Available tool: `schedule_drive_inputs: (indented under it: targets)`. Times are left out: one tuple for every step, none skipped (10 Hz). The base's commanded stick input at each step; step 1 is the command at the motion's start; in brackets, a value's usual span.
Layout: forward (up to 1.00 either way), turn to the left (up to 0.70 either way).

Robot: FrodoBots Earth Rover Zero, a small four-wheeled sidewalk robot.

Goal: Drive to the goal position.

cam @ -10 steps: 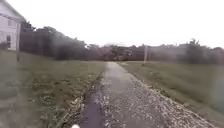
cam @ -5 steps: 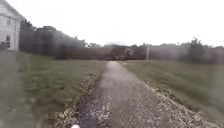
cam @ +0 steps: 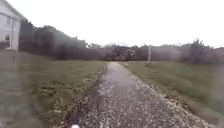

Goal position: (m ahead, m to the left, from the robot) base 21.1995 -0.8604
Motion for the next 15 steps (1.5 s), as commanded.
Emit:
schedule_drive_inputs:
  targets:
    - [0.7,0.0]
    - [0.7,0.0]
    - [0.7,0.0]
    - [0.7,0.0]
    - [0.7,0.0]
    - [0.7,0.0]
    - [0.7,0.0]
    - [0.7,0.0]
    - [0.7,0.0]
    - [0.7,0.0]
    - [0.7,0.0]
    - [0.7,0.0]
    - [0.7,0.0]
    - [0.7,0.0]
    - [0.7,0.0]
